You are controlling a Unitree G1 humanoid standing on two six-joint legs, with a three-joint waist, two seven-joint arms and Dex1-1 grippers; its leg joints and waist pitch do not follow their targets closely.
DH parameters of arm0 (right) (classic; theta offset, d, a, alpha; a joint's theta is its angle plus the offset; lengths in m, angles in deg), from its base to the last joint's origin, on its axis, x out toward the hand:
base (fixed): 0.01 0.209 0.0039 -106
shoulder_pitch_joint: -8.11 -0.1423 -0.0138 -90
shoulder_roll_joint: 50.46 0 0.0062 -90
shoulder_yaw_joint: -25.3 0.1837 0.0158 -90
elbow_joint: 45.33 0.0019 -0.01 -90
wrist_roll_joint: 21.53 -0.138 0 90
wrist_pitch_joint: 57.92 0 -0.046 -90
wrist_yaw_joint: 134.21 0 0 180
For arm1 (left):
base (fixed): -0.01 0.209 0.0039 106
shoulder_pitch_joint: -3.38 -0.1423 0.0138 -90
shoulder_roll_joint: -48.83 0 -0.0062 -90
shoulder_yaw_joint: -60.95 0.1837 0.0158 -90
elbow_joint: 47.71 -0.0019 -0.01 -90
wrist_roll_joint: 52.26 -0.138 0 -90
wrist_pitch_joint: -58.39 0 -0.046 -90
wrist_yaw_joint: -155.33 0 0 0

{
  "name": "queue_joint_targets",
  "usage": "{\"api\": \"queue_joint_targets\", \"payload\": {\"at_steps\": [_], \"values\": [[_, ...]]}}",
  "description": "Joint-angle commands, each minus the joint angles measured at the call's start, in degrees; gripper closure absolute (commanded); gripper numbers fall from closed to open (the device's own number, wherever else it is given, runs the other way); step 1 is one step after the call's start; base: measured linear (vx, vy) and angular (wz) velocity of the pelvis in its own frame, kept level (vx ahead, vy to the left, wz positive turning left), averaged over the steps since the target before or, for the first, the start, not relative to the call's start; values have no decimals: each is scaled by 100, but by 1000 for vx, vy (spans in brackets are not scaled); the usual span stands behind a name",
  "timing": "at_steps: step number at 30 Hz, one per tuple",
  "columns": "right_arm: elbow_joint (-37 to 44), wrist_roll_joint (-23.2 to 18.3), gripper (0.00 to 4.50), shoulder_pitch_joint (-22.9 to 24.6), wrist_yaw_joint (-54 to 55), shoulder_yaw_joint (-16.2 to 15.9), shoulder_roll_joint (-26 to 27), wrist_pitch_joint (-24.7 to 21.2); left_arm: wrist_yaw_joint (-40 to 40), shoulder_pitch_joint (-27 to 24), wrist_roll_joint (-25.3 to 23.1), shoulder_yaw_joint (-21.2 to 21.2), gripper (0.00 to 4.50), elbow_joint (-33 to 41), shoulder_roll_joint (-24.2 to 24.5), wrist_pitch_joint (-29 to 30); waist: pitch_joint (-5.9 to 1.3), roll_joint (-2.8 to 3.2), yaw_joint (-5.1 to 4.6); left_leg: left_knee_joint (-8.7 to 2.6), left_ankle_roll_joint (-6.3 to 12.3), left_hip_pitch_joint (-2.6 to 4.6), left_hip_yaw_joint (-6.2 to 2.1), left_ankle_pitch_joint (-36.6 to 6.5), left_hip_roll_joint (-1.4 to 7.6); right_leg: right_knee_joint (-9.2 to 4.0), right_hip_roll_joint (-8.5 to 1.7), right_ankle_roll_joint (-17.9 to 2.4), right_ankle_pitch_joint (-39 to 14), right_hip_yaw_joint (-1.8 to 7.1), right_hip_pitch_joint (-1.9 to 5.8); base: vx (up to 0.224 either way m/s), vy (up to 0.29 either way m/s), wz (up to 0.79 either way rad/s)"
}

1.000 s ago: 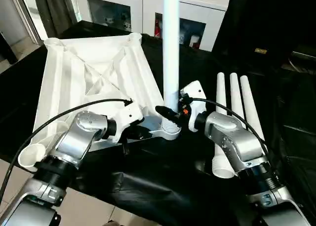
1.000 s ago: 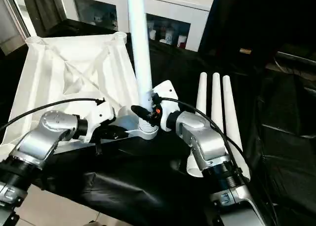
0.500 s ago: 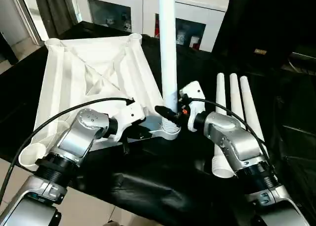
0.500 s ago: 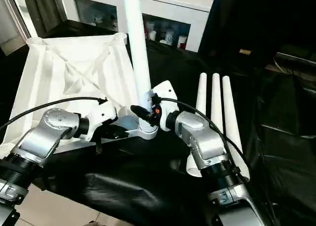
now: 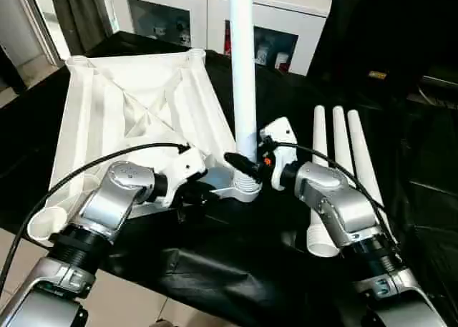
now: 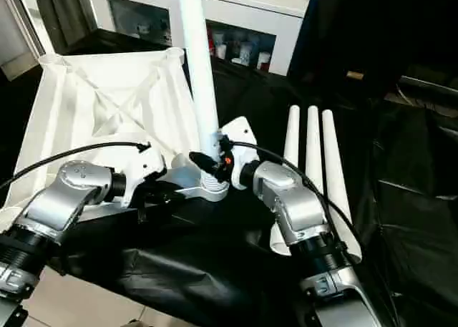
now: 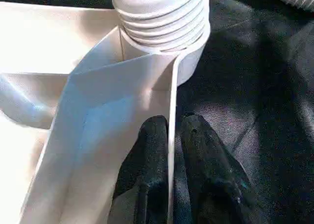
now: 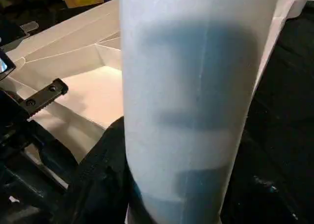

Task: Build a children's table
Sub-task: Insert table leg to table base

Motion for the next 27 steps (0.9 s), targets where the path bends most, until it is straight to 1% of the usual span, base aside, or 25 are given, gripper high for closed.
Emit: {"api": "queue_joint_targets", "payload": {"at_steps": [1, 6, 7, 8, 9, 11, 12, 14, 15, 16, 19, 22, 23, 25, 27], "values": [[-136, 68, 261, 92, 28, 19, -4, -8, -9, -152, -79, 89, 381, -216, 62, 89, -345, 76, 71, -414, 142, 7, -83, -209, 302, -348, -544, -1543, 286, 277, 335, 0, 0, 0], [-138, 88, 261, 92, 28, 40, 12, 4, -59, -160, -146, 191, 381, -260, 136, 118, -347, 79, 67, -416, 141, 7, -85, -198, 303, -343, -540, -1543, 312, 275, 334, 0, 0, 0], [-138, 88, 261, 92, 26, 42, 12, 4, -50, -160, -153, 194, 399, -258, 138, 148, -344, 77, 65, -415, 142, 5, -84, -197, 302, -344, -541, -1543, 320, 277, 333, 0, 0, 0], [-140, 87, 261, 91, 26, 43, 11, 4, -47, -158, -155, 195, 399, -258, 138, 158, -343, 77, 66, -414, 142, 4, -84, -194, 300, -343, -538, -1544, 324, 276, 334, 0, 0, 0], [-144, 86, 261, 90, 24, 47, 11, 6, -37, -153, -162, 197, 416, -260, 138, 189, -342, 77, 67, -413, 146, 6, -82, -193, 299, -344, -540, -1550, 333, 278, 334, 0, 0, 0], [-150, 84, 261, 87, 20, 53, 9, 8, -46, -133, -149, 189, 420, -278, 133, 234, -339, 77, 64, -413, 143, 1, -81, -196, 294, -346, -534, -1548, 345, 278, 335, 0, 0, 0], [-157, 85, 261, 82, 18, 55, 8, 11, -55, -122, -140, 184, 420, -286, 130, 245, -342, 87, 68, -414, 144, 4, -85, -183, 297, -341, -541, -1549, 352, 278, 337, 0, 0, 0], [-173, 89, 261, 73, 18, 62, 10, 22, -65, -106, -119, 168, 441, -300, 123, 254, -337, 86, 64, -415, 139, 5, -85, -187, 298, -342, -536, -1555, 371, 276, 332, 0, 0, 0], [-176, 89, 261, 72, 18, 63, 10, 24, -66, -104, -118, 168, 441, -302, 122, 254, -338, 96, 66, -414, 136, 7, -85, -196, 298, -342, -535, -1560, 371, 276, 331, 0, 0, 0], [-185, 92, 261, 67, 19, 69, 11, 29, -68, -98, -118, 172, 450, -318, 123, 243, -336, 95, 65, -416, 125, 6, -85, -225, 299, -346, -539, -1562, 343, 276, 334, 0, 0, 0], [-190, 93, 261, 60, 20, 73, 11, 33, -83, -108, -127, 193, 450, -344, 127, 208, -328, 94, 61, -424, 107, 6, -90, -278, 304, -358, -542, -1547, 241, 276, 330, 0, 0, 0], [-191, 96, 261, 54, 10, 69, 6, 32, -135, -135, -149, 261, 450, -317, 148, 206, -334, 92, 62, -419, 118, 6, -88, -213, 304, -347, -543, -1550, 316, 280, 335, 0, 0, 0], [-194, 97, 261, 54, -6, 62, 0, 30, -152, -145, -164, 292, 450, -297, 156, 204, -331, 73, 59, -419, 131, 5, -85, -197, 304, -347, -538, -1550, 337, 278, 334, 0, 0, 0], [-206, 101, 261, 53, -29, 51, -9, 32, -158, -152, -180, 318, 450, -287, 156, 197, -327, 81, 61, -420, 138, 6, -84, -222, 305, -353, -547, -1552, 281, 281, 331, 0, 0, 0], [-246, 90, 261, 42, 2, 90, 6, 63, -151, -140, -205, 338, 450, -289, 153, 168, -319, 72, 60, -423, 141, 6, -84, -240, 306, -359, -543, -1540, 226, 281, 324, 0, 0, 0]]}}
